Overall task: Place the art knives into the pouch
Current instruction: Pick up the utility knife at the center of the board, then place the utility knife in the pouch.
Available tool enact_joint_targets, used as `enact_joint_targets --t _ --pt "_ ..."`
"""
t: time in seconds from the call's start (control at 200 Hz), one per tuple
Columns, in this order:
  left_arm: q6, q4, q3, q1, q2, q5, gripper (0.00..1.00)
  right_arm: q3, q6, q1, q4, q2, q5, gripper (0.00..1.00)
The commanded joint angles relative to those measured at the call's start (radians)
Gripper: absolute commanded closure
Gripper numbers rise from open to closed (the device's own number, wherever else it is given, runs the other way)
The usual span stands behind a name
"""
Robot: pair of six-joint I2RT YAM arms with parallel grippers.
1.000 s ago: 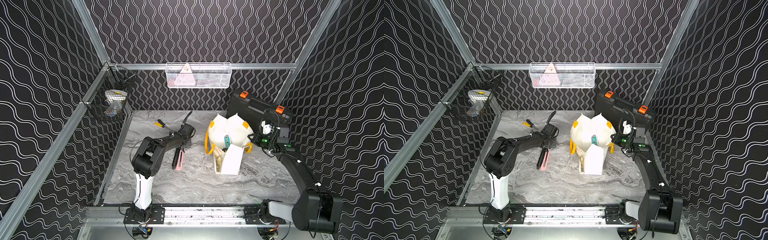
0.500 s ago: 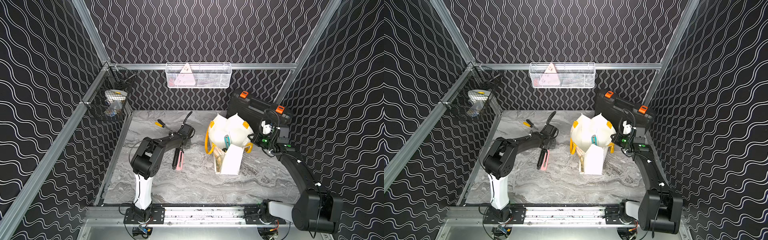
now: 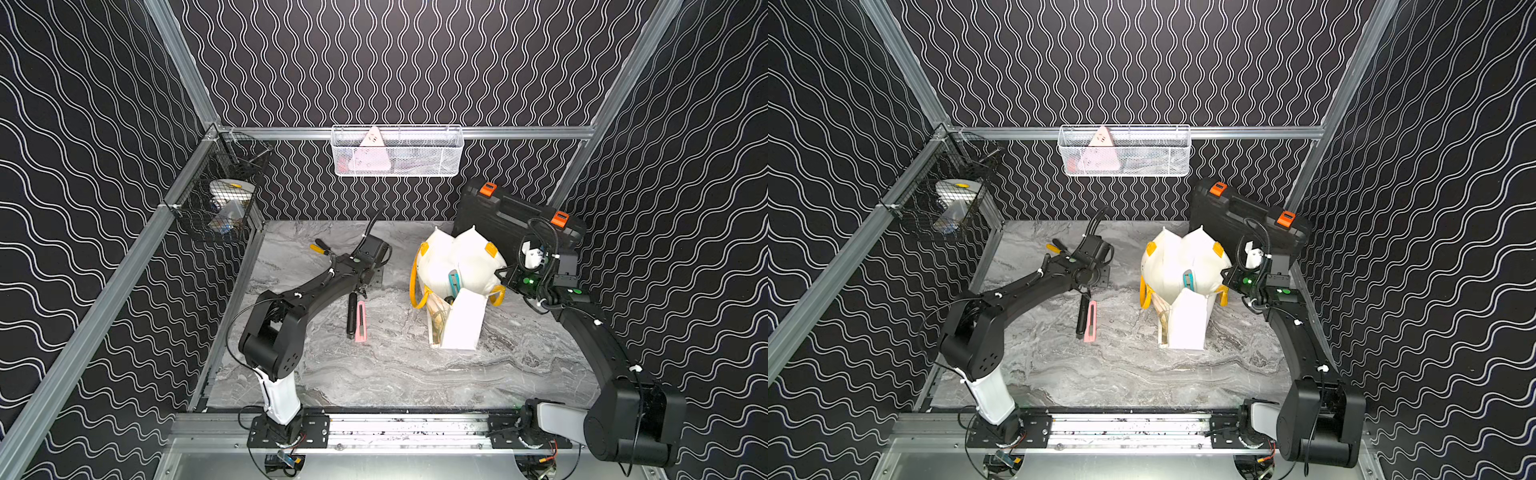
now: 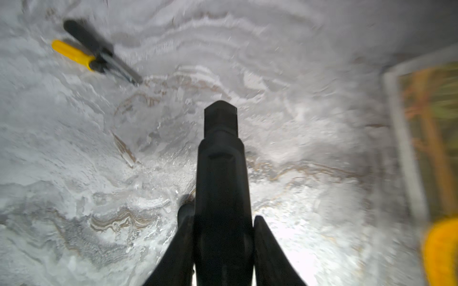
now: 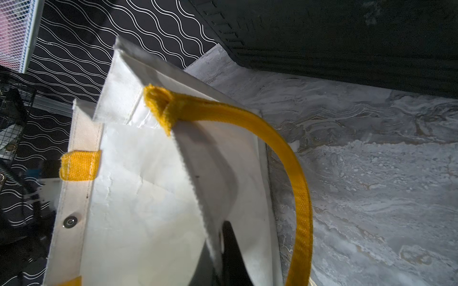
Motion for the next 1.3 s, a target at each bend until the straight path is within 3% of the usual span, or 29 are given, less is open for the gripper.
enact_joint_targets --t 0.0,0.675,0.941,1.296 --pt "0.02 -0.046 0.044 -0.038 -0.039 -0.027 0.69 0.002 -0.004 0.002 0.025 0.002 -0.016 1.0" --pt "0.091 -0.135 0.393 -0.309 -0.083 -0.059 0.69 0.002 -0.005 0.002 0.023 0.001 -0.021 1.0" --pt "0.107 -0.118 0.528 -0.394 0.001 -0.026 0.69 0.003 -0.004 0.002 0.023 0.0 -0.024 1.0" --pt "0.111 -0.069 0.605 -0.416 0.15 0.052 0.68 -0.001 0.001 0.004 0.022 -0.004 -0.037 1.0"
